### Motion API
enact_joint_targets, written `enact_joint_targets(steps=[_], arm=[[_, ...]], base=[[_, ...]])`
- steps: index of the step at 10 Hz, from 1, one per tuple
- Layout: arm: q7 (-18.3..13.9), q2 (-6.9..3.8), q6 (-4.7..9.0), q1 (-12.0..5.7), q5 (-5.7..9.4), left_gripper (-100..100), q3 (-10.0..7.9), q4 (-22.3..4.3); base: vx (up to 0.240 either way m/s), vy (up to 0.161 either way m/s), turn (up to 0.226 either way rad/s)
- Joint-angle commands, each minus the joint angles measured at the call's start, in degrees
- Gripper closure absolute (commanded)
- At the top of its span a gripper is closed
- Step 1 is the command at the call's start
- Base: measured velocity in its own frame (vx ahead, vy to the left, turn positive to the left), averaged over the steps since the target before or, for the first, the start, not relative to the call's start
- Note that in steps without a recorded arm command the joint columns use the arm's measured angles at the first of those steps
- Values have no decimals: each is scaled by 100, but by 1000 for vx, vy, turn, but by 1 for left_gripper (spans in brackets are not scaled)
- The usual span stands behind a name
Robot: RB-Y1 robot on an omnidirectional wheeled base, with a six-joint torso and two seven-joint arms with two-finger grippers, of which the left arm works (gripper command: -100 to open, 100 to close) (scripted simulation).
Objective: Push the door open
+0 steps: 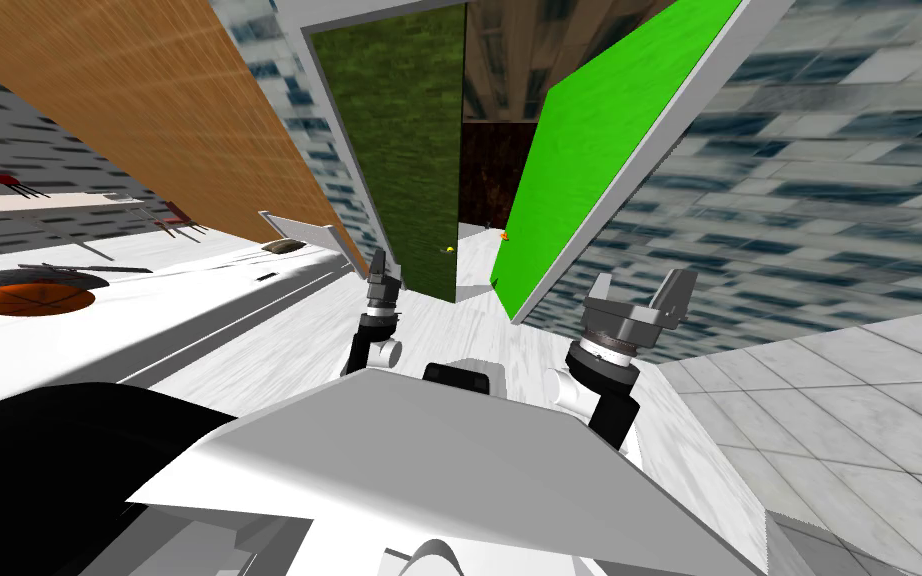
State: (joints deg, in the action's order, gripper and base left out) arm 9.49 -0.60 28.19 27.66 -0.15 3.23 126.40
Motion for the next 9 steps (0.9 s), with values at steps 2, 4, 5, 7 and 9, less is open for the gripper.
enact_joint_targets(steps=[2,4,5,7,9], arm=[[-57,-57,59,-123,-5,-100,15,-303],[-87,-85,89,-186,-8,-100,22,-459],[-107,-101,110,-229,-10,-100,28,-565],[-149,-134,154,-320,-14,-100,39,-789],[-195,-168,202,-420,-18,-100,51,-1035]], base=[[128,-16,9],[84,39,1],[58,37,5],[73,21,5],[95,5,5]])
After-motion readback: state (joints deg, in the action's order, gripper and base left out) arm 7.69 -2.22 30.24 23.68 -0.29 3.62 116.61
